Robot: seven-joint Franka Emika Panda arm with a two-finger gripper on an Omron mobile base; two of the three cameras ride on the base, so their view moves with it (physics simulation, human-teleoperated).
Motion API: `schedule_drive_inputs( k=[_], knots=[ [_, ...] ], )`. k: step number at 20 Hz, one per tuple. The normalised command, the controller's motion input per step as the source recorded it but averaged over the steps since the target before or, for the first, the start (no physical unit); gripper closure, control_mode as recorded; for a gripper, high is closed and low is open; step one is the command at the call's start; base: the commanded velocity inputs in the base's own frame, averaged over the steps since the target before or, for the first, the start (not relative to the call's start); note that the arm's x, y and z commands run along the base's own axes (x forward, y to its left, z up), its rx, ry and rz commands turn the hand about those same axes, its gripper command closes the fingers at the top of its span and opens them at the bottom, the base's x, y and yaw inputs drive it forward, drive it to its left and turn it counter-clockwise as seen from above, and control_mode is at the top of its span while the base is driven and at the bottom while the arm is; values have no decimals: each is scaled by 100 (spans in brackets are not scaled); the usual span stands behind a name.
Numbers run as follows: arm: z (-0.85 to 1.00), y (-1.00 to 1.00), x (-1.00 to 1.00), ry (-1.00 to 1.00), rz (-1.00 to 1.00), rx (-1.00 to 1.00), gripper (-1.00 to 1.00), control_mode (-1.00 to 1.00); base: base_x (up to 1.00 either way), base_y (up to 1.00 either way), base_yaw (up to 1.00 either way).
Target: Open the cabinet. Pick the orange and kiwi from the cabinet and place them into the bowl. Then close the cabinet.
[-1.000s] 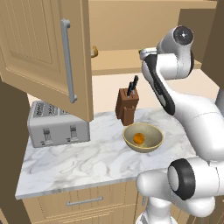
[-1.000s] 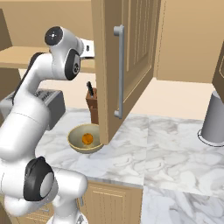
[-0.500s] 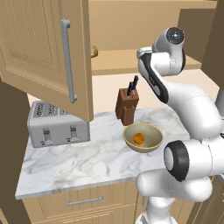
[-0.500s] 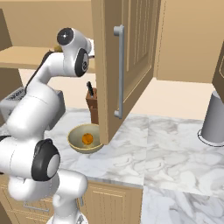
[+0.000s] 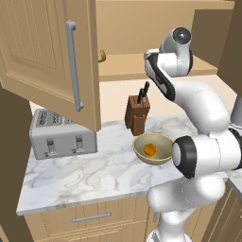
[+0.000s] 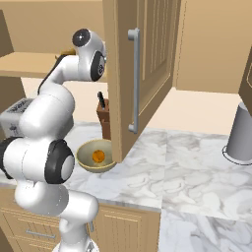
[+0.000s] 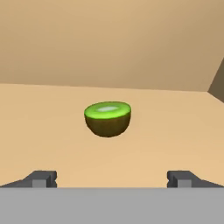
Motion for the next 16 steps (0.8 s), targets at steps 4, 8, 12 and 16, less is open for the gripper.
schedule_drive_inputs(
  k=[4, 8, 12, 16],
  knots=[
    [-3, 0, 41, 3, 0, 2, -100, -100, 0, 0, 0],
    [-16, 0, 39, 0, 0, 0, -100, -100, 0, 0, 0],
    [-24, 0, 36, 0, 0, 0, -100, -100, 0, 0, 0],
    [-19, 0, 32, 0, 0, 0, -100, -100, 0, 0, 0]
  ],
)
